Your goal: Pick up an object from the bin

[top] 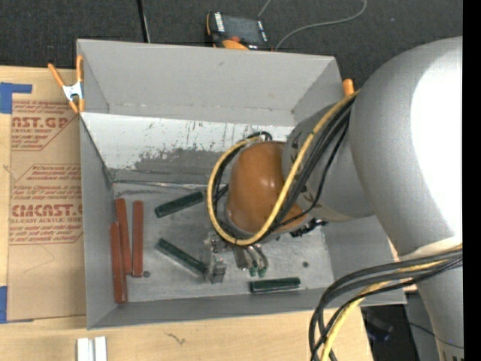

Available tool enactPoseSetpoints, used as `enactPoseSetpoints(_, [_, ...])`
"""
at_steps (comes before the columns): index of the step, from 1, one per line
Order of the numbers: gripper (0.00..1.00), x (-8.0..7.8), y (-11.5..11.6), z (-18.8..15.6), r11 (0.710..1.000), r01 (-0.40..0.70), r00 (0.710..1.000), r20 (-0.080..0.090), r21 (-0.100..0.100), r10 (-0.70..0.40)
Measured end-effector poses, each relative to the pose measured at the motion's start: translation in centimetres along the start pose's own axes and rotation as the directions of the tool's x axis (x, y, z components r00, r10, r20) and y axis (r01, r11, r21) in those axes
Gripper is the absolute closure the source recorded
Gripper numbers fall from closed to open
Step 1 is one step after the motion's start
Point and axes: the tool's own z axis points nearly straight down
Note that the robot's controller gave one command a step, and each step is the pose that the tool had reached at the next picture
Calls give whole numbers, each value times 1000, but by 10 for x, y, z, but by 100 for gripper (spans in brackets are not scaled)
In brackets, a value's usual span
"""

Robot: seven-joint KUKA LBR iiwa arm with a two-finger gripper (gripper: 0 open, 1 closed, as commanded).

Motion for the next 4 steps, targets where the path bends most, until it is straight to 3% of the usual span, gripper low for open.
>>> enactPoseSetpoints(1, [0,0,0,0,1000,0,1000,0,0,0])
enactPoseSetpoints(2, [0,0,65,-1,1000,24,1000,8,-3,-24])
enactPoseSetpoints(3, [100,1,61,-1,1000,19,1000,2,-1,-19])
enactPoseSetpoints(4, [100,-7,76,-142,990,141,990,10,-1,-141])
